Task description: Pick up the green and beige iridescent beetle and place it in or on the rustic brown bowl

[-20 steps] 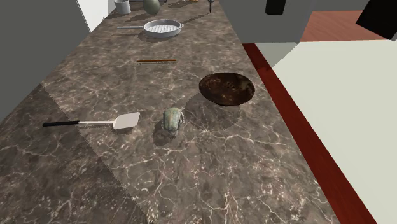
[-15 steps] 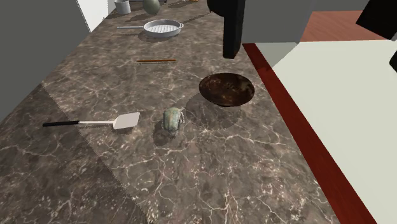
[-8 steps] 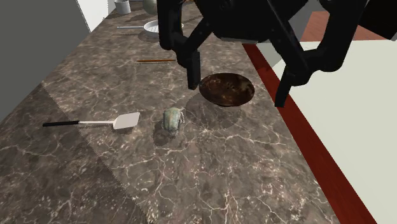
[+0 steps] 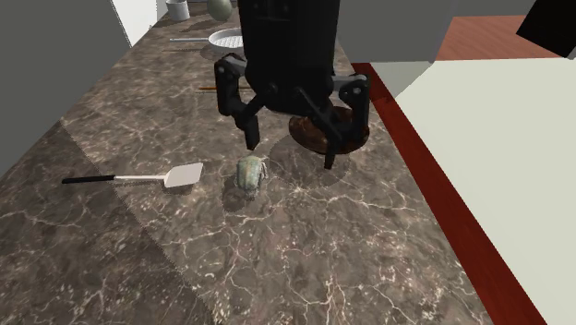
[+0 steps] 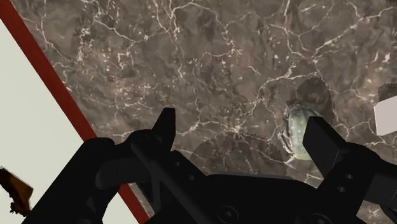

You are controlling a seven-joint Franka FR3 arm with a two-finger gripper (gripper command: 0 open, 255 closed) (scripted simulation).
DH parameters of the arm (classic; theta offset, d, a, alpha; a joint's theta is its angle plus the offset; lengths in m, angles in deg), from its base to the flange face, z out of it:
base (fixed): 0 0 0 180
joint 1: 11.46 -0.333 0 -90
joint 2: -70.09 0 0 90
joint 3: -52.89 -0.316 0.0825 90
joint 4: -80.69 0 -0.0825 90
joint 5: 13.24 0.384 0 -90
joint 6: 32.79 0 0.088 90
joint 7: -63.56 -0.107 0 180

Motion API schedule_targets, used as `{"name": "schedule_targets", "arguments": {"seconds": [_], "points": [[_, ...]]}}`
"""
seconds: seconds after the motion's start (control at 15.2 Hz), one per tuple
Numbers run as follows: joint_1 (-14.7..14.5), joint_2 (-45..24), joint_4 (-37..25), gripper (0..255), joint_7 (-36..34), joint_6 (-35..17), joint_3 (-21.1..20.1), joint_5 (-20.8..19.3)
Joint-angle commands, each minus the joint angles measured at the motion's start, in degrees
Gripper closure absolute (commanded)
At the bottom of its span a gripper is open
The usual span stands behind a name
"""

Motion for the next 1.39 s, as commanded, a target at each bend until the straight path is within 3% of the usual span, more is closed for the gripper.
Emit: {"name": "schedule_targets", "arguments": {"seconds": [0.0,0.4,0.92,1.32], "points": [[-0.3,-4.1,-0.7,0,-1.1,-4.0,-1.1,0.1],[-1.2,-17.0,-4.4,0,-5.4,-13.9,-4.0,-1.8],[-4.4,-34.9,-13.6,0,-12.9,-23.4,-4.8,-8.6],[-5.3,-38.5,-13.8,0,-14.2,-26.7,-3.8,-10.4]]}}
